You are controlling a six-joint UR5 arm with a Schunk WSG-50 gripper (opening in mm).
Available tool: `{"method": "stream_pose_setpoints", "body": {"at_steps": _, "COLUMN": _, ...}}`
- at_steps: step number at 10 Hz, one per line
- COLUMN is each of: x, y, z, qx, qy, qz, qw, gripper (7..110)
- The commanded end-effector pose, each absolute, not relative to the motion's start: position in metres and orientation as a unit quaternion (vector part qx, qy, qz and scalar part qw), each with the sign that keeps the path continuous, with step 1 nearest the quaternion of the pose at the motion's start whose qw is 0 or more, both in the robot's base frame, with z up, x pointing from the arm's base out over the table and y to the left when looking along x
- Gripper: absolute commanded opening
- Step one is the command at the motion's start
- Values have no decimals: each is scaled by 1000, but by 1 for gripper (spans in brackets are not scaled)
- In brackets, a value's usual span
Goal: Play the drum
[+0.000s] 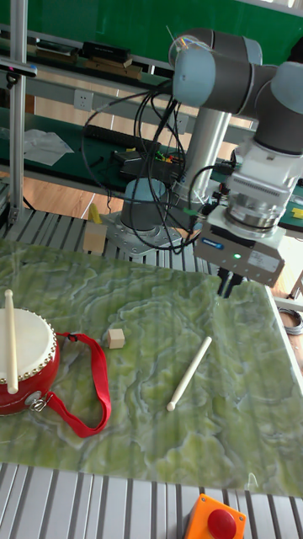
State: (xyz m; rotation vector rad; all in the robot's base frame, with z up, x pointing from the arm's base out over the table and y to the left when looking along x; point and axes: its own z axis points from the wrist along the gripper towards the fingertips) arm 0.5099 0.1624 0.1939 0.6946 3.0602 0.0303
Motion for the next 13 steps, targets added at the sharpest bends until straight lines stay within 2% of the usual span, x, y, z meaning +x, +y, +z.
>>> {"method": "stream_pose_setpoints", "body": {"at_steps": 1, "x": 471, "y": 205, "z": 190, "qx": 216, "qy": 976, "qz": 16, "qw": 5, "gripper": 7}}
{"method": "stream_pose_setpoints", "body": {"at_steps": 5, "x": 491, "y": 201, "z": 188, "qx": 212, "qy": 977, "qz": 28, "qw": 18, "gripper": 7}}
{"method": "stream_pose_setpoints", "body": {"at_steps": 9, "x": 545, "y": 161, "z": 186, "qx": 252, "qy": 966, "qz": 35, "qw": 41, "gripper": 7}}
{"method": "stream_pose_setpoints", "body": {"at_steps": 13, "x": 536, "y": 137, "z": 185, "qx": 238, "qy": 971, "qz": -8, "qw": 26, "gripper": 7}}
